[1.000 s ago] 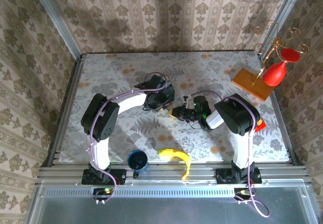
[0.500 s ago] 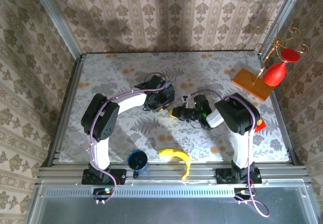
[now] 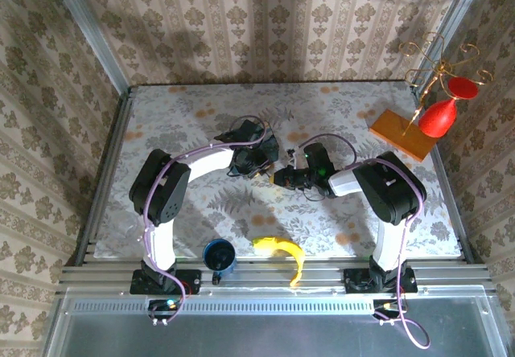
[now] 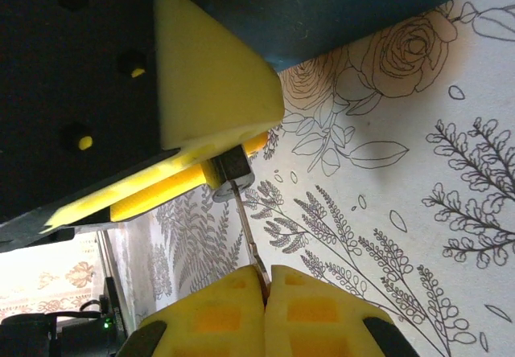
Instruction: Unlock the padlock with the key
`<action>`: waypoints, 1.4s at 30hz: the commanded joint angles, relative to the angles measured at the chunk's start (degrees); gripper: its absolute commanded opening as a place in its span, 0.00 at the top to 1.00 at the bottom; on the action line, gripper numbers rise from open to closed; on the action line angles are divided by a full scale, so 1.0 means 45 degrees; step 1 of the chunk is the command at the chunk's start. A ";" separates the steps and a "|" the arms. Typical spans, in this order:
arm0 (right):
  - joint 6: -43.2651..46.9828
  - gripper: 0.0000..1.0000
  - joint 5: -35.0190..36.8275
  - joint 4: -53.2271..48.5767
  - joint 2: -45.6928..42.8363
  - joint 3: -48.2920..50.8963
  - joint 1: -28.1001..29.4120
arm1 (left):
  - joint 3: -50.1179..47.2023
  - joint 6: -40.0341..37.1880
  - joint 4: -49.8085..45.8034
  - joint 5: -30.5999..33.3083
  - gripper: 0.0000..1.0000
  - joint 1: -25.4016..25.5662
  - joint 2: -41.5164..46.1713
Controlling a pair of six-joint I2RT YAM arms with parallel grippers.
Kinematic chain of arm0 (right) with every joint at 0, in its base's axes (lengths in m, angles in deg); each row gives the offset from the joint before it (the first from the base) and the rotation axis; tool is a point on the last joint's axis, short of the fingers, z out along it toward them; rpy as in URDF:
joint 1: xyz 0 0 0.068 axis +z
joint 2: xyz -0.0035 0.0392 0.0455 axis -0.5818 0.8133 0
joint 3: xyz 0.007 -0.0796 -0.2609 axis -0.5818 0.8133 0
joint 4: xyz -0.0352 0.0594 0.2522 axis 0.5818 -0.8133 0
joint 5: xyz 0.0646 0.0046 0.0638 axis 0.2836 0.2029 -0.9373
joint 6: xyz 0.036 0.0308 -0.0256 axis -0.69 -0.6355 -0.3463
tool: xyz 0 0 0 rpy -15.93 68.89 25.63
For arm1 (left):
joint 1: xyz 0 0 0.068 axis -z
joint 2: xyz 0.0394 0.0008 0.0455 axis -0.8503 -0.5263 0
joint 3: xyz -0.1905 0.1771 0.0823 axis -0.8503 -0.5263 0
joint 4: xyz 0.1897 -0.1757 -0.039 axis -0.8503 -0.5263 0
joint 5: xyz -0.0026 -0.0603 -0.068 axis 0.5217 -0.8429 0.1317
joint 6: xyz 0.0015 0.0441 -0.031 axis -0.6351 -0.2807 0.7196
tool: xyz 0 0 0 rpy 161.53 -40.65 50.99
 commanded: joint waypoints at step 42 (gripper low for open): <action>-0.2698 1.00 0.3335 0.5463 -0.0018 -0.0072 -0.0325 | -0.0115 0.0383 -0.0144 -0.2540 1.00 0.0715 -0.0187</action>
